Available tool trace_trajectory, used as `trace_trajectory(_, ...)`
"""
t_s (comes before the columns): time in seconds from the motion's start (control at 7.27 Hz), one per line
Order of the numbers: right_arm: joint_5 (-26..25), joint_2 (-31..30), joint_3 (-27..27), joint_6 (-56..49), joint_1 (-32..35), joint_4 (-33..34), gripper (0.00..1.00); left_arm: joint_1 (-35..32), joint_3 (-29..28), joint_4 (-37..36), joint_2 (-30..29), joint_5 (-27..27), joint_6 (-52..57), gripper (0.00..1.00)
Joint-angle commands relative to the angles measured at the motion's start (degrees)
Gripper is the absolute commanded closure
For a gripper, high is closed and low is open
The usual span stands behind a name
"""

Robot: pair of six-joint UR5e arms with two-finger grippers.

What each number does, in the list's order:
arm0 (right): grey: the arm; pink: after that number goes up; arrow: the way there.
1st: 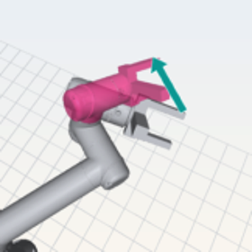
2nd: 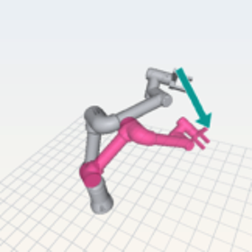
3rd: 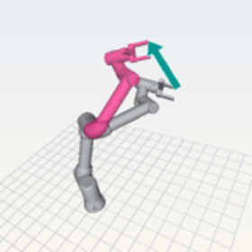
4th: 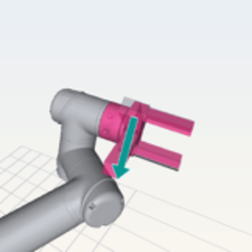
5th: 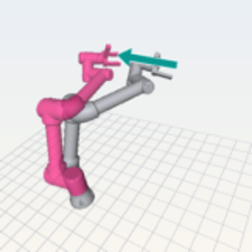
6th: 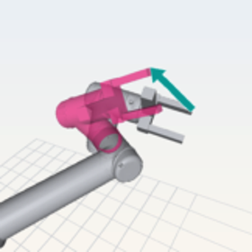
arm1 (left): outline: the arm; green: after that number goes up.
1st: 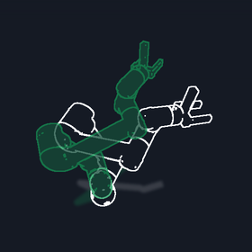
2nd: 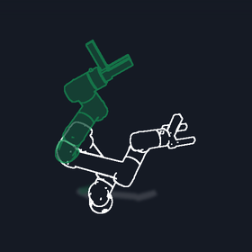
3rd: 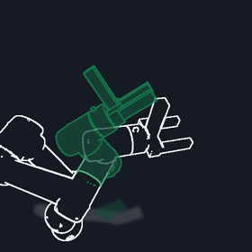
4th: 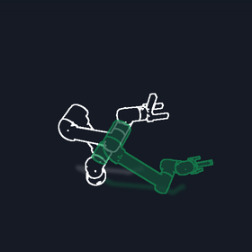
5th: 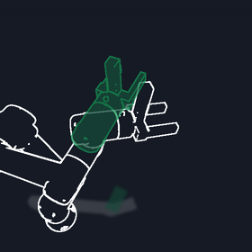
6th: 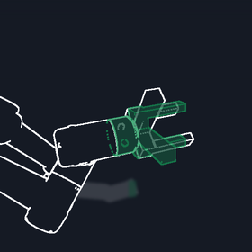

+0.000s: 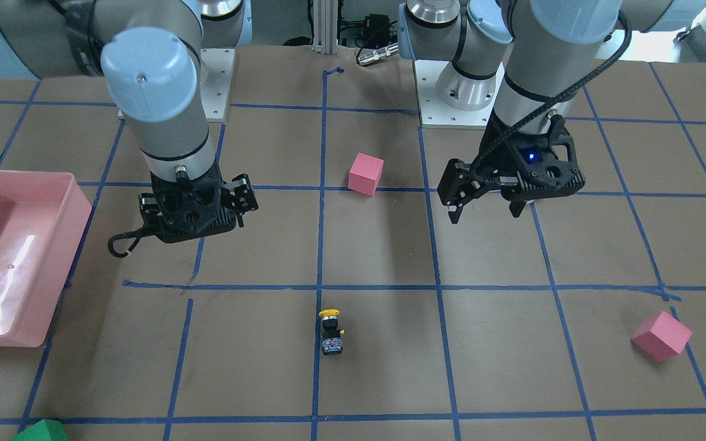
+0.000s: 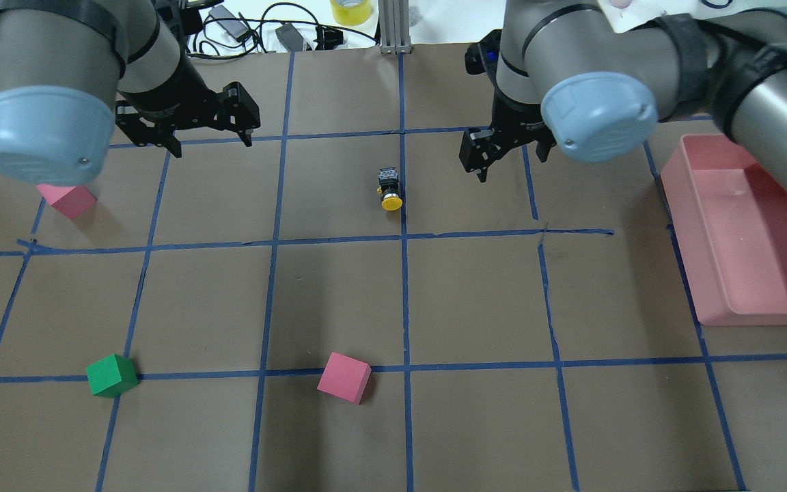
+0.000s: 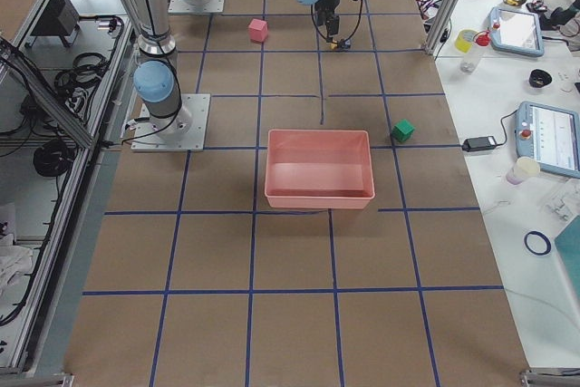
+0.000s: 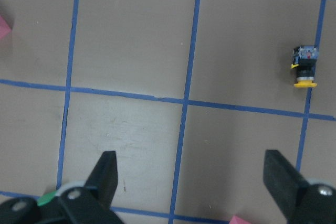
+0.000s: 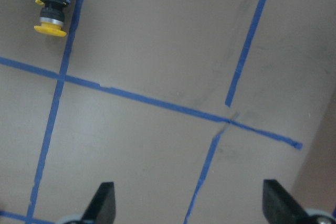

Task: Align button upright
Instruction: 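Move the left gripper over the lying switch while the right arm withdraws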

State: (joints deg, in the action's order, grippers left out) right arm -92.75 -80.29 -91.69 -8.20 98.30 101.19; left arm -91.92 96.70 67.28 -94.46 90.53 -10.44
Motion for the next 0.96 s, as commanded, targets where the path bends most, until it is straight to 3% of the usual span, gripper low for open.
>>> trace_trajectory(0.0,-0.85,-4.96,0.19,-0.50,-0.92,-7.31,0.00,-4.56,7.24,-15.62,-2.04,2.00,-7.18,0.00)
trace_trajectory(0.41,-0.24,-4.79,2.55,0.55,-0.92,-5.30,0.00,-8.70,15.69,-41.38,-8.00,5.35,-8.45,0.03)
trace_trajectory(0.69,0.64,-4.70,3.71,1.60,-1.62,-4.60,0.00,-14.93,17.29,-50.46,-13.18,13.94,-15.45,0.02)
trace_trajectory(0.83,0.64,-5.14,3.80,2.65,-2.23,-4.77,0.00,-17.05,17.29,-53.80,-15.73,14.41,-16.36,0.05)
